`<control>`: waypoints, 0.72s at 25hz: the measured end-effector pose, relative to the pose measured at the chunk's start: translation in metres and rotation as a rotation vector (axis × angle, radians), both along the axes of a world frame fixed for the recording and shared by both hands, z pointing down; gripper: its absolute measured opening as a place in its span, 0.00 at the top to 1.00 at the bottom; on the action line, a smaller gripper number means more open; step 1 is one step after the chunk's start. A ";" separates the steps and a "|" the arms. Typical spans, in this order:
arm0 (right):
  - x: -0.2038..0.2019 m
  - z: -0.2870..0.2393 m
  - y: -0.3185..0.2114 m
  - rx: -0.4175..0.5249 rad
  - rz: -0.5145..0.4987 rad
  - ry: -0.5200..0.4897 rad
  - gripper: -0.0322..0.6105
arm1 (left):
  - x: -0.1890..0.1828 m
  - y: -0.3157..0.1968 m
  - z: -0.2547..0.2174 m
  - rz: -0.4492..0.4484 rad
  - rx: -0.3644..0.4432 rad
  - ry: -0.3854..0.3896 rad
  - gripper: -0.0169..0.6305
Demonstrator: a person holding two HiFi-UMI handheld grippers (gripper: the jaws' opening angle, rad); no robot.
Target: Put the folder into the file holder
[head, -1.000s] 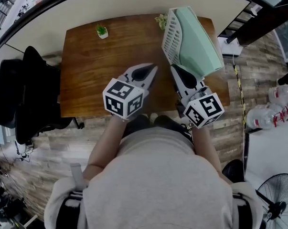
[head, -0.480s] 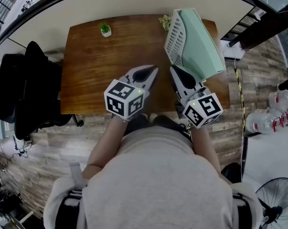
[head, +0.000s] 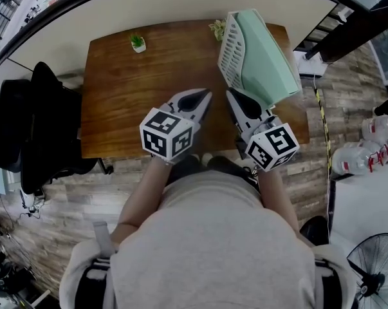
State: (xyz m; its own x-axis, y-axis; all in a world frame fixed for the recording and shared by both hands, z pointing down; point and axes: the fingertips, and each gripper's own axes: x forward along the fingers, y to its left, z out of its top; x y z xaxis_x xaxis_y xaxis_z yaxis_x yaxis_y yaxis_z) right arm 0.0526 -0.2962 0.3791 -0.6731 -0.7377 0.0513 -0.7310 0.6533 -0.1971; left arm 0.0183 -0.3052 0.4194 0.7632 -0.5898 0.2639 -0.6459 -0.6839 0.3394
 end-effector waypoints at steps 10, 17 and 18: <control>-0.001 0.003 0.001 -0.011 -0.004 0.001 0.94 | 0.001 0.001 0.002 0.007 -0.003 -0.001 0.96; 0.000 0.002 0.001 -0.009 0.000 -0.001 0.94 | -0.001 0.005 0.001 0.007 0.004 0.001 0.96; 0.001 0.001 0.001 -0.009 0.002 0.000 0.94 | -0.001 0.005 0.001 0.006 0.005 0.000 0.96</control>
State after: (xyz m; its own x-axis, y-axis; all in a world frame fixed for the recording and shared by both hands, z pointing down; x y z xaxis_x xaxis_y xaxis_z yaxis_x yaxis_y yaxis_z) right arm 0.0531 -0.2950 0.3804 -0.6716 -0.7386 0.0584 -0.7324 0.6500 -0.2028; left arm 0.0170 -0.3000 0.4201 0.7668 -0.5865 0.2608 -0.6416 -0.6895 0.3359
